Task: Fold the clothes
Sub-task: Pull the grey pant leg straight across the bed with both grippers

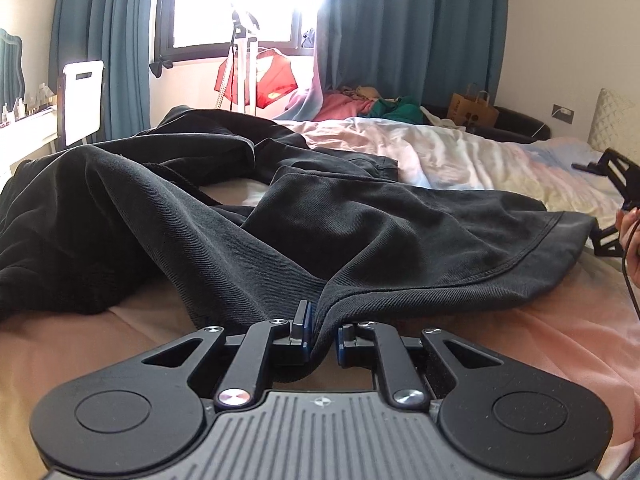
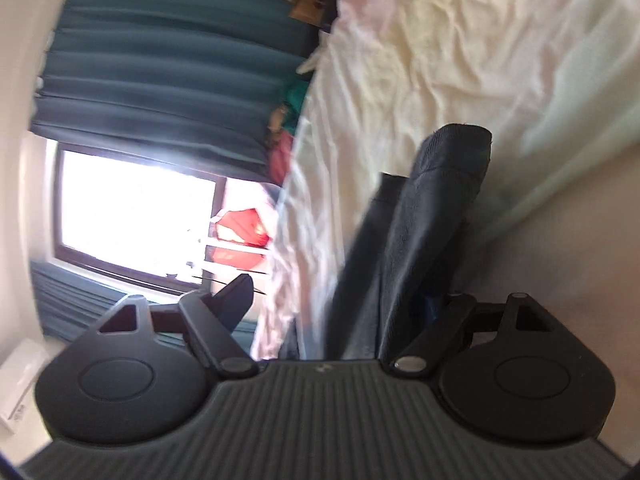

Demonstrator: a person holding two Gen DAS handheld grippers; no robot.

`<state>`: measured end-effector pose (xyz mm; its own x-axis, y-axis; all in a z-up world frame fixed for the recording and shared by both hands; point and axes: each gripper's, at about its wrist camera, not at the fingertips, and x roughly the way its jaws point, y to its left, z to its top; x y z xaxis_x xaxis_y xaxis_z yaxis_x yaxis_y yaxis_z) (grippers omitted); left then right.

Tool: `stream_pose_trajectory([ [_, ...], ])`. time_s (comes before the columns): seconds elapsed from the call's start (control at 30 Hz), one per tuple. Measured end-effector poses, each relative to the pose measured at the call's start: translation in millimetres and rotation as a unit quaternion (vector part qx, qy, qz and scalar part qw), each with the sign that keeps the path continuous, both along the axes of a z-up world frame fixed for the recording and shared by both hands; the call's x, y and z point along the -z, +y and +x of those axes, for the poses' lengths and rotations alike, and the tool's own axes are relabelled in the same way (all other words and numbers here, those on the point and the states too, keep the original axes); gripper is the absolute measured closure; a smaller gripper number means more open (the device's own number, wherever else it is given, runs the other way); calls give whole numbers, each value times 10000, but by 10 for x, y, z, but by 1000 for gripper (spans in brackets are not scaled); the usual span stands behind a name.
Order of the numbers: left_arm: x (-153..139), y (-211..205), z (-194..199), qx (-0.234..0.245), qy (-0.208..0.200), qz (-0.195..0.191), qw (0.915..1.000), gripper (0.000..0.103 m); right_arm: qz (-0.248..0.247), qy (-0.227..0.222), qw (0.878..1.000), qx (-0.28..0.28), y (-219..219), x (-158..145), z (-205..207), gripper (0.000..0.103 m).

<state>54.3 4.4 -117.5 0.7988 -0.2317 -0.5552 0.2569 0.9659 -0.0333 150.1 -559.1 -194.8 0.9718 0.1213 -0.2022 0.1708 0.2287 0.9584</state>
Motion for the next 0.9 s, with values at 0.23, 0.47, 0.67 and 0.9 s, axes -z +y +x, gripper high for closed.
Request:
stream_pose_trajectory([
  [0.23, 17, 61, 64, -110, 175, -260, 9994, 90, -124, 73, 9999, -20, -37, -24, 74, 21],
  [0.47, 18, 52, 75, -134, 201, -277, 9993, 90, -25, 964, 9950, -270, 14, 163, 230, 26],
  [0.67, 25, 39, 80, -132, 206, -279, 9993, 90, -605, 1029, 9928, 94, 1, 66, 192, 77],
  [0.9, 29, 45, 72, -128, 204, -314, 9992, 90, -390, 1366, 9896, -224, -39, 227, 294, 79],
])
